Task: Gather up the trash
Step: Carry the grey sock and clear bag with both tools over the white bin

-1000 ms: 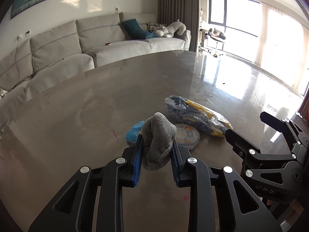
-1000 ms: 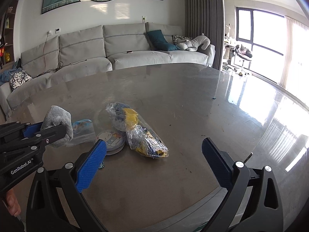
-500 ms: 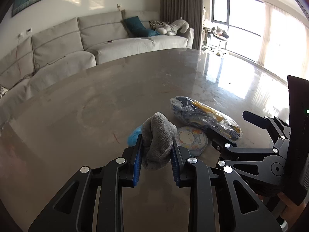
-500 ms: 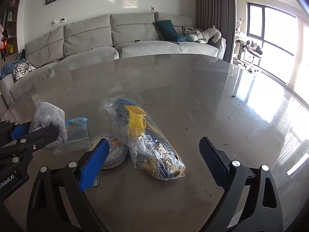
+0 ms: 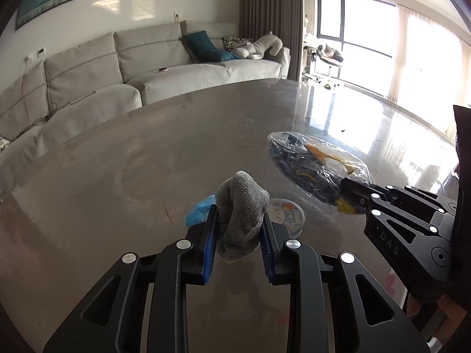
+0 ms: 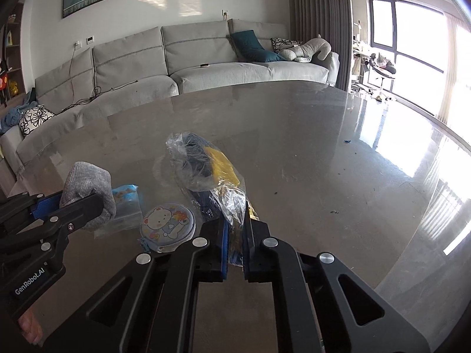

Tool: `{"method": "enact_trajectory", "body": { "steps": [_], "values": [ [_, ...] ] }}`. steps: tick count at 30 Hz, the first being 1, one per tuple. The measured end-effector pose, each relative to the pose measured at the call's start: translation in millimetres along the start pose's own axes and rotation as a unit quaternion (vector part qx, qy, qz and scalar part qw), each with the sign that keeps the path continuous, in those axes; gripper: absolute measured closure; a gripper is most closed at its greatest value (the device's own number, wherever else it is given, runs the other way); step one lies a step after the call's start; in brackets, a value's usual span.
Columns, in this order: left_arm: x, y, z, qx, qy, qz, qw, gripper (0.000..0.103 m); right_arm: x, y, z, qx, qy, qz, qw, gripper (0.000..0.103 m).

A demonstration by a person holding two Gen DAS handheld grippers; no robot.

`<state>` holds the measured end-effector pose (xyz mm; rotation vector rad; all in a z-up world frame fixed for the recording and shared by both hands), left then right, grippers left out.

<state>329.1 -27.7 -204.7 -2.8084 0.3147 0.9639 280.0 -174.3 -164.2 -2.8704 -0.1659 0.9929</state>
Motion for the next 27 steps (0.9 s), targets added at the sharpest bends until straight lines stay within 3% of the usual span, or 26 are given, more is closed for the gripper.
{"method": "enact_trajectory", "body": {
  "steps": [7,14,21,27],
  "values": [
    [-18.7,9.8,-8.7,0.006,0.022,0.019,0.9996,0.077,-43.6,8.0,-2.4,0.031,0.021,-0.006,0.999,0.095],
    [-39.4,49.0,-13.8,0.035,0.042,0.072,0.9959,0.077,-99.2,52.4,13.3,0.092,0.055,0.041,0.993,0.095],
    [-56.1,125.7,-2.8,0.088,0.049,0.154,0.9829,0.077,-141.2,91.5,55.2,0.114,0.051,0.1,0.987,0.095],
    [-64.8,198.3,19.5,0.133,0.037,0.227,0.9642,0.077,-174.3,128.3,87.5,0.137,0.05,0.142,0.979,0.095]
  ]
}}
Point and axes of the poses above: each gripper's, at about its wrist camera, not at the fingertips, and x roughly the way its jaws point, y to its right, z to its underside, the point moved 7 cm from there along x, roughly the way its jaws point, and after that the axes turned 5 degrees about x, right-handed, at the moved point
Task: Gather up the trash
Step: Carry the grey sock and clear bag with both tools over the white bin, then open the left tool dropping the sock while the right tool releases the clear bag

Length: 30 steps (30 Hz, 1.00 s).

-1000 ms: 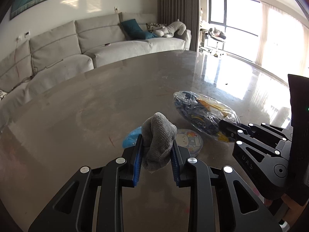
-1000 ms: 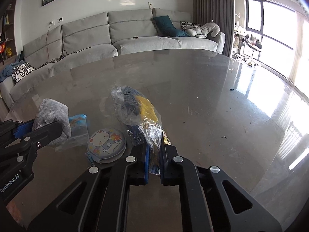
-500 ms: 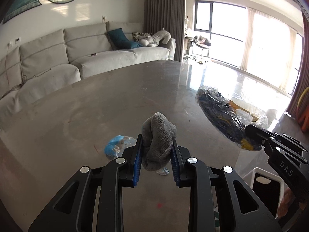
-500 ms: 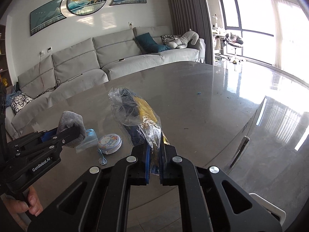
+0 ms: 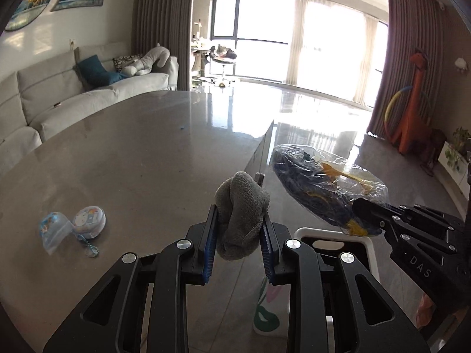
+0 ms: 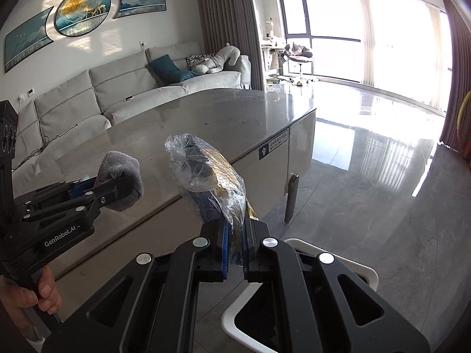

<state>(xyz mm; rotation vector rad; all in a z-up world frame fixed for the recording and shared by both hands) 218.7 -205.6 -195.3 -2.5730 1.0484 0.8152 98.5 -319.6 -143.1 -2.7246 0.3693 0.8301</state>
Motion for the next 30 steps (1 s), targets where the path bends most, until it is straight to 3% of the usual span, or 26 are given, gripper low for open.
{"method": "enact_trajectory", "body": {
  "steps": [5,14,22,23,24,26,28,30],
  "values": [
    [26.1,54.5,8.2,0.038,-0.015,0.048,0.998,0.077,-17.9,46.3,17.7,0.024,0.001,0.036,0.999,0.095],
    [64.8,132.3,27.5,0.098,-0.048,0.129,0.9856,0.077,-29.6,99.4,53.9,0.059,-0.016,0.065,0.996,0.095],
    [91.4,164.0,49.6,0.123,-0.085,0.148,0.9777,0.076,-27.3,127.3,76.5,0.083,-0.034,0.078,0.993,0.095],
    [95.9,166.6,53.4,0.126,-0.097,0.153,0.9752,0.07,-26.7,128.9,76.6,0.085,-0.036,0.078,0.993,0.095],
    [102.7,170.8,59.4,0.132,-0.114,0.156,0.9723,0.044,-26.1,130.4,77.2,0.086,-0.037,0.078,0.992,0.095],
    [115.2,169.4,68.2,0.146,-0.137,0.108,0.9738,0.005,-24.6,133.3,78.7,0.086,-0.038,0.08,0.992,0.095],
    [120.0,171.4,73.9,0.174,-0.132,0.07,0.9734,0.005,-20.8,135.8,77.7,0.089,-0.041,0.081,0.992,0.095],
    [121.8,174.3,76.4,0.187,-0.137,0.071,0.9701,0.005,-20.8,139.3,81.0,0.094,-0.042,0.081,0.991,0.095]
  ]
}}
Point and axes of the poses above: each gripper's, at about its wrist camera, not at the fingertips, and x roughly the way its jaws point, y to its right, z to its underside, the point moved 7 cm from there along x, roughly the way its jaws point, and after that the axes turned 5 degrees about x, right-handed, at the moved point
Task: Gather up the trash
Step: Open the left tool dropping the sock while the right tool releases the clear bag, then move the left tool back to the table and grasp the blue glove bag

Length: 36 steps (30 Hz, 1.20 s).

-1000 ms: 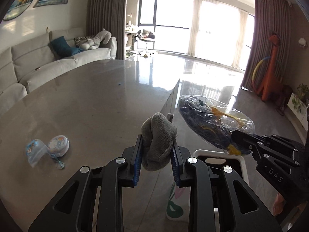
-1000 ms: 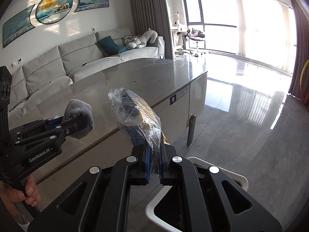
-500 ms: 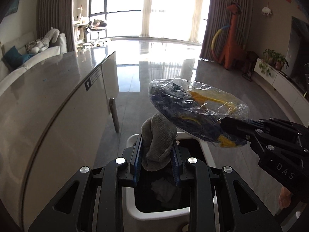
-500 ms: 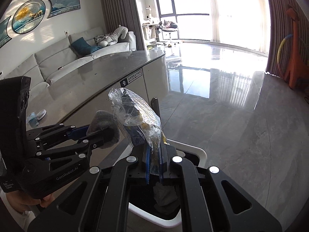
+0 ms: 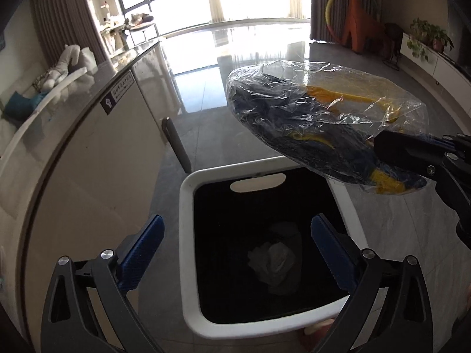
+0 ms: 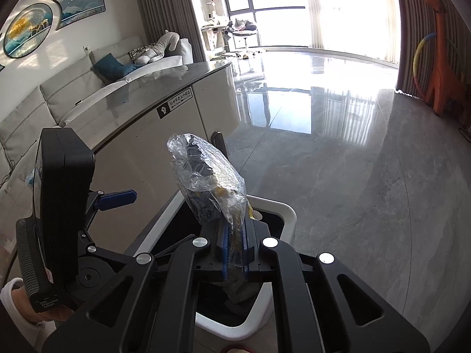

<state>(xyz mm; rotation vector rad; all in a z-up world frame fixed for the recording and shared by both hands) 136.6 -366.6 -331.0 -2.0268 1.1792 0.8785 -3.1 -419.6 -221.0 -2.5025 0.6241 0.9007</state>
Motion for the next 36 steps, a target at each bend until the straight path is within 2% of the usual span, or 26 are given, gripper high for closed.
{"method": "enact_trajectory", "body": {
  "steps": [9,20,23,24,25,26,27,28,31,36],
  "values": [
    [-6.1,-5.0,-4.6,-0.018,0.011,0.008,0.9998,0.005,8.2,-1.3,2.1,0.001,-0.009,-0.006,1.0,0.095],
    [-36.1,-44.9,0.4,-0.063,0.037,-0.031,0.9968,0.005,22.9,-14.1,6.6,-0.007,-0.022,-0.021,1.0,0.095],
    [-44.8,-55.8,2.5,-0.074,0.043,-0.038,0.9956,0.005,30.0,-17.7,12.2,-0.021,-0.032,-0.017,0.999,0.092],
    [-47.0,-59.6,3.6,-0.077,0.045,-0.041,0.9951,0.005,31.2,-20.3,14.7,-0.027,-0.032,-0.015,0.999,0.082],
    [-48.8,-62.7,4.3,-0.08,0.046,-0.044,0.9948,0.005,33.5,-22.2,16.3,-0.029,-0.034,-0.015,0.999,0.043],
    [-50.1,-65.9,4.8,-0.083,0.046,-0.045,0.9945,0.005,37.2,-22.7,19.1,-0.026,-0.041,-0.014,0.999,0.018],
    [-51.2,-68.7,5.7,-0.086,0.046,-0.045,0.9942,0.005,40.0,-21.7,20.9,-0.025,-0.043,-0.003,0.999,0.006],
    [-52.5,-70.9,6.6,-0.089,0.047,-0.047,0.9939,0.005,40.4,-20.9,21.8,-0.026,-0.034,0.008,0.999,0.005],
    [-58.0,-76.2,7.8,-0.095,0.05,-0.051,0.9929,0.005,45.6,-20.9,27.4,-0.027,-0.052,0.008,0.998,0.005],
    [-70.1,-89.0,11.3,-0.106,0.06,-0.064,0.9905,0.005,31.7,-29.7,19.2,-0.03,-0.028,0.002,0.999,0.005]
  ]
}}
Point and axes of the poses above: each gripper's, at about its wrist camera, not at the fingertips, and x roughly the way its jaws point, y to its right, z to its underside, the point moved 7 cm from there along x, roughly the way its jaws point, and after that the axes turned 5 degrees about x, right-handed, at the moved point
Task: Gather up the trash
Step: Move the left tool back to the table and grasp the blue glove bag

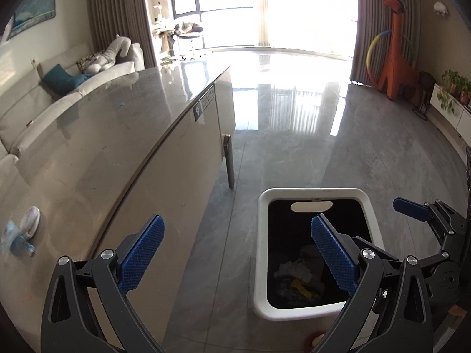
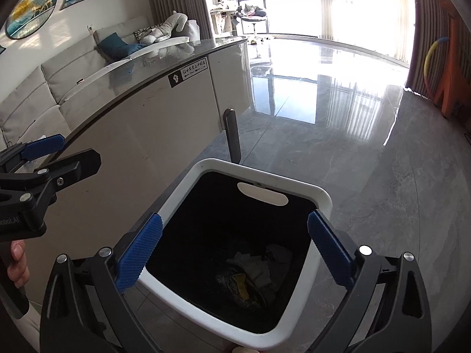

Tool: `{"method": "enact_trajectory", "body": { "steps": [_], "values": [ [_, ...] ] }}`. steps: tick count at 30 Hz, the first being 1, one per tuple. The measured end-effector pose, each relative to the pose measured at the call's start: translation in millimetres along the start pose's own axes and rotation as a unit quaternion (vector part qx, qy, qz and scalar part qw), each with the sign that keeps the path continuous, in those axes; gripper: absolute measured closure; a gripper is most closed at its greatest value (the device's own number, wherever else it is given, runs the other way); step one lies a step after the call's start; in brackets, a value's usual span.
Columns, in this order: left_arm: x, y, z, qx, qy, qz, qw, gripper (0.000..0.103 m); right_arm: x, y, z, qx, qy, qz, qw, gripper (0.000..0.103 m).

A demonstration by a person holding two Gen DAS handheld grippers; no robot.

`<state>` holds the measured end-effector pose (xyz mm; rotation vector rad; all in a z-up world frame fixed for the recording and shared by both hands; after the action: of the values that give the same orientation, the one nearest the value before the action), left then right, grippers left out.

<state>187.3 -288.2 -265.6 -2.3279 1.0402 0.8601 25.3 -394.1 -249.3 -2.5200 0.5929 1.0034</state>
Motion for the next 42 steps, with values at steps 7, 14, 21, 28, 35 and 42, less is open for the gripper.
{"method": "enact_trajectory", "body": {
  "steps": [7,14,21,28,35,42],
  "values": [
    [-22.3,-47.1,0.0,-0.037,0.016,-0.041,0.9983,0.005,-23.6,-45.8,-37.2,-0.041,0.047,-0.034,0.997,0.005],
    [-56.8,-125.1,5.5,-0.097,0.031,-0.111,0.9886,0.005,-29.0,-117.8,-75.1,-0.084,0.08,-0.092,0.989,0.005],
    [-87.0,-204.0,20.3,-0.156,0.028,-0.173,0.972,0.005,-13.1,-203.1,-93.5,-0.117,0.085,-0.152,0.978,0.005],
    [-104.1,-282.4,51.4,-0.225,0.007,-0.232,0.9462,0.005,-2.2,-288.2,-110.2,-0.151,0.088,-0.195,0.965,0.005],
    [-84.4,-335.7,79.1,-0.273,-0.021,-0.229,0.934,0.005,23.7,-337.1,-98.0,-0.181,0.073,-0.2,0.96,0.005],
    [-49.8,-347.3,95.9,-0.284,-0.059,-0.207,0.9343,0.005,43.4,-349.0,-79.7,-0.207,0.058,-0.193,0.957,0.004]
  ]
}}
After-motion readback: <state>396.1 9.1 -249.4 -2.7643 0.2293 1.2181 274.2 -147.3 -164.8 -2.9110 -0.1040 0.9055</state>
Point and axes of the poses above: each gripper's, at about its wrist camera, not at the fingertips, and x roughly the way its jaws point, y to its right, z to its underside, the point moved 7 cm from there along x, roughly the way its jaws point, and after that the axes turned 5 degrees about x, right-handed, at the moved point
